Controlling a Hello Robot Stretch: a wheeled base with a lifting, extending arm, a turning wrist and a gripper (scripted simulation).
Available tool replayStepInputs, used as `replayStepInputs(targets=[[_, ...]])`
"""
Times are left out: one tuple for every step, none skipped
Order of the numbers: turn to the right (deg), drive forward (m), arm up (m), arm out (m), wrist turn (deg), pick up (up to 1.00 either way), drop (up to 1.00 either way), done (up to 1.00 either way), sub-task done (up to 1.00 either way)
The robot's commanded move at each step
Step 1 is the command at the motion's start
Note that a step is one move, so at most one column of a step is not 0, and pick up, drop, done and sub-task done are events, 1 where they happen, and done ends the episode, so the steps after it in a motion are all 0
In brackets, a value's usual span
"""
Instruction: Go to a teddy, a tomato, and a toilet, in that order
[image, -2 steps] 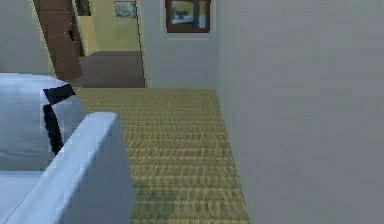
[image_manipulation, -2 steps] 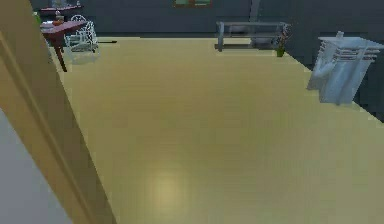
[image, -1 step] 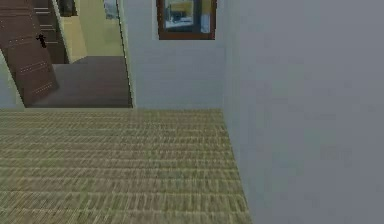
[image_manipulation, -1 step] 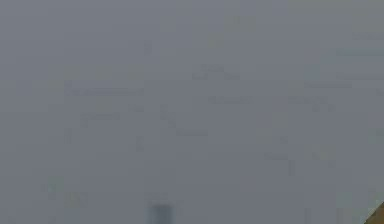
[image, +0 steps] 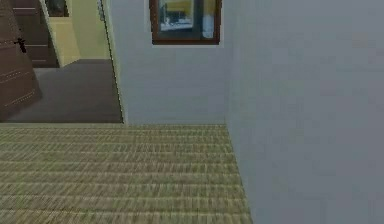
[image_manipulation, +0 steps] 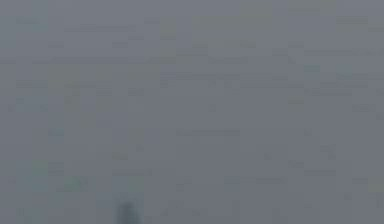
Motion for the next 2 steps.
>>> replayStepInputs(targets=[[-27.0, 0.00, 0.00, 0.00, 0.0, 0.00, 0.00, 0.00, 0.00], [0.0, 0.40, 0.00, 0.00, 0.0, 0.00, 0.00, 0.00, 0.00]])
